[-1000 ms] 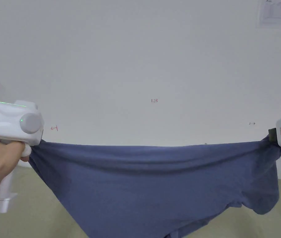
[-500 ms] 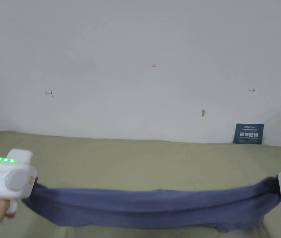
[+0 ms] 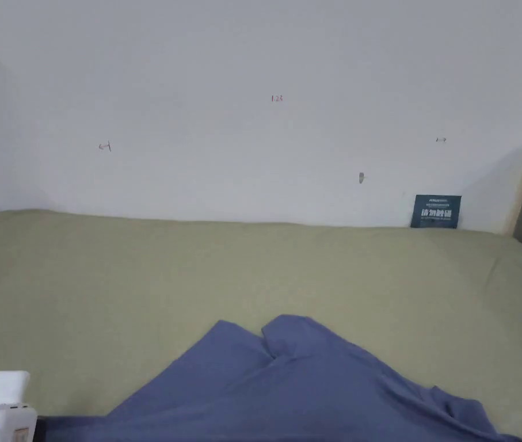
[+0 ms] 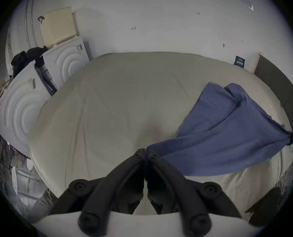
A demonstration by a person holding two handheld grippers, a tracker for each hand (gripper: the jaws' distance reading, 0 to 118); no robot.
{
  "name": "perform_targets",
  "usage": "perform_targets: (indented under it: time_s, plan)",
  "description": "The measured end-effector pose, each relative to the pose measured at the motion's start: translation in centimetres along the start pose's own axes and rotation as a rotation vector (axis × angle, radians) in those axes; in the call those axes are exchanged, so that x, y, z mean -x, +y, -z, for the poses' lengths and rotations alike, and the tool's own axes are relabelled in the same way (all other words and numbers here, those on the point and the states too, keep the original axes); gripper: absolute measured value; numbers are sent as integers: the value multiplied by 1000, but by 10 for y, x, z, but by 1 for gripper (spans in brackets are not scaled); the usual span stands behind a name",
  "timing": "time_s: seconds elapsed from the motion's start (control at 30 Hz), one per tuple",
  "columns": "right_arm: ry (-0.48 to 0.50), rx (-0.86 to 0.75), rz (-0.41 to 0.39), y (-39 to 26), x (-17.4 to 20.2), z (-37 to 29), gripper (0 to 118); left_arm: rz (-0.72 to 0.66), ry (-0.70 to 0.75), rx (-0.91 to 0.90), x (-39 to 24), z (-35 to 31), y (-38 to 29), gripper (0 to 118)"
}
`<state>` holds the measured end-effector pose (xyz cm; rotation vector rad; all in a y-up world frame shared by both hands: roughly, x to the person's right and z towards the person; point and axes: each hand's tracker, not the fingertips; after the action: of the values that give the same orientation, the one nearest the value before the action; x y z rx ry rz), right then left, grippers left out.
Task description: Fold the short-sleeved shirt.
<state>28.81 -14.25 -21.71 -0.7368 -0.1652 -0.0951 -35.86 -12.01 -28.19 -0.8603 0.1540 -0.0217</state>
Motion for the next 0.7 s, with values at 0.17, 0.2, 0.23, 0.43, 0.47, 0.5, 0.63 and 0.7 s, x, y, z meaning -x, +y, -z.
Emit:
perform_targets:
  time_s: [0.17, 0.2, 0.23, 0.43, 0.47, 0.5, 0.63, 0.7]
  plan:
    - [-3, 26, 22, -35, -9, -18, 4, 18, 9, 30, 11, -15, -36, 3]
    - [-4, 27, 25, -39, -12, -20, 4, 14, 6, 36, 14, -16, -41, 3]
    - [-2, 31, 30, -41, -14, -21, 4, 4, 4, 44, 16, -16, -44, 3]
    - [-4, 58, 41, -49, -14, -9, 5, -27, -16, 89, 21, 3, -57, 3]
    - [-5, 61, 45, -50, -14, -7, 5, -46, -31, 101, 23, 6, -59, 3]
    - [-5, 58, 49, -51, -13, -7, 7, -76, -57, 110, 27, 8, -62, 5]
    - [16, 71, 87, -52, -13, -11, 111, -114, -128, 92, 34, 7, -72, 115]
    - [19, 40, 89, -54, -8, -19, 117, -95, -101, 48, 30, -4, -76, 115]
